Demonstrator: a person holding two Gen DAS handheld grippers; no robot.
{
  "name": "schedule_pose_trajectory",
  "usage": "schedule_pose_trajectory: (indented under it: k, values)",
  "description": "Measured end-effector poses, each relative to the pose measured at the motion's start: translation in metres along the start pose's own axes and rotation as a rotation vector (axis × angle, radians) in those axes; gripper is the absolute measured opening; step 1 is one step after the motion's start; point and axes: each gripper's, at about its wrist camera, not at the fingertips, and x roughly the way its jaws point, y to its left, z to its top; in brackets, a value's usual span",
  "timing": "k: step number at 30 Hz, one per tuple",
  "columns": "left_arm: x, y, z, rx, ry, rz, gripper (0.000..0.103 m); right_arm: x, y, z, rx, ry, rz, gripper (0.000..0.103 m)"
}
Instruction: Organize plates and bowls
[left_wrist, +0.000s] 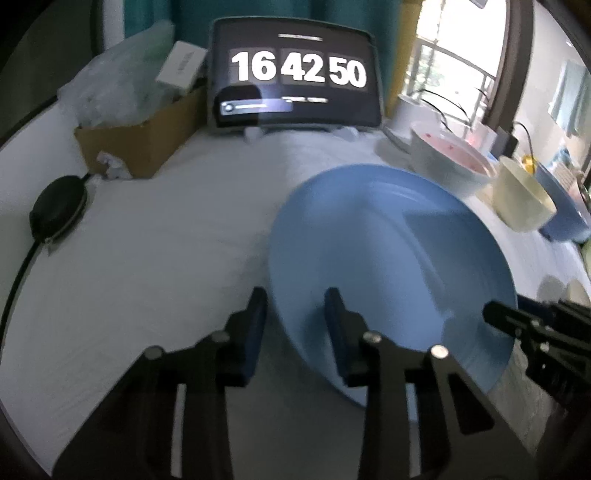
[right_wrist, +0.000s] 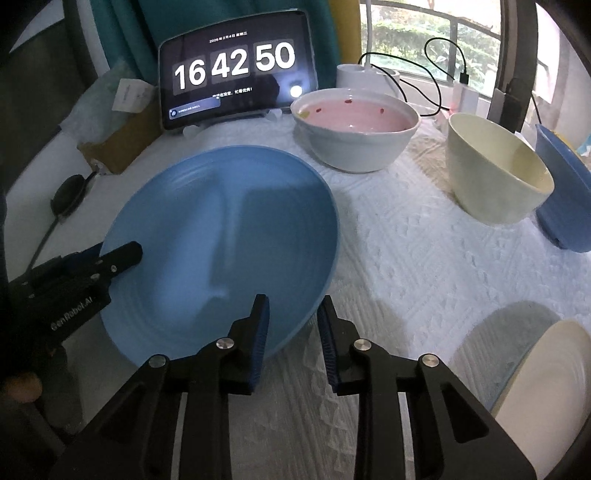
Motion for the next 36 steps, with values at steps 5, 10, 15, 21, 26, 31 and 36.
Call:
schedule_pose_trajectory:
  k: [5, 10, 15, 21, 26, 31, 36]
  values:
    - [-0.006, -0.007, -0.008, 0.014, 0.006, -0.018, 0.03, -0.008, -0.003, -0.007, 0.005, -0.006, -0.019, 0.026]
    - [-0.014, -0.012, -0.017, 0.016, 0.016, -0.028, 0.03, -0.017, -0.006, -0.014, 0.012, -0.009, -0.026, 0.025]
    - [-0.024, -0.015, -0.027, 0.002, 0.028, -0.045, 0.03, -0.028, -0.009, -0.021, 0.015, -0.02, -0.028, 0.025]
    - [-0.041, -0.022, -0.03, 0.009, 0.001, -0.053, 0.03, -0.044, -0.009, -0.027, 0.014, -0.047, -0.033, 0.025]
    - [-0.055, -0.029, -0.029, 0.012, -0.021, -0.064, 0.029, -0.06, -0.012, -0.031, 0.019, -0.073, -0.035, 0.025]
    - [-0.07, -0.038, -0.029, 0.027, -0.047, -0.074, 0.03, -0.076, -0.019, -0.036, 0.032, -0.1, -0.04, 0.025]
    - [-0.083, -0.047, -0.027, 0.038, -0.079, -0.083, 0.03, -0.092, -0.025, -0.038, 0.041, -0.131, -0.046, 0.025]
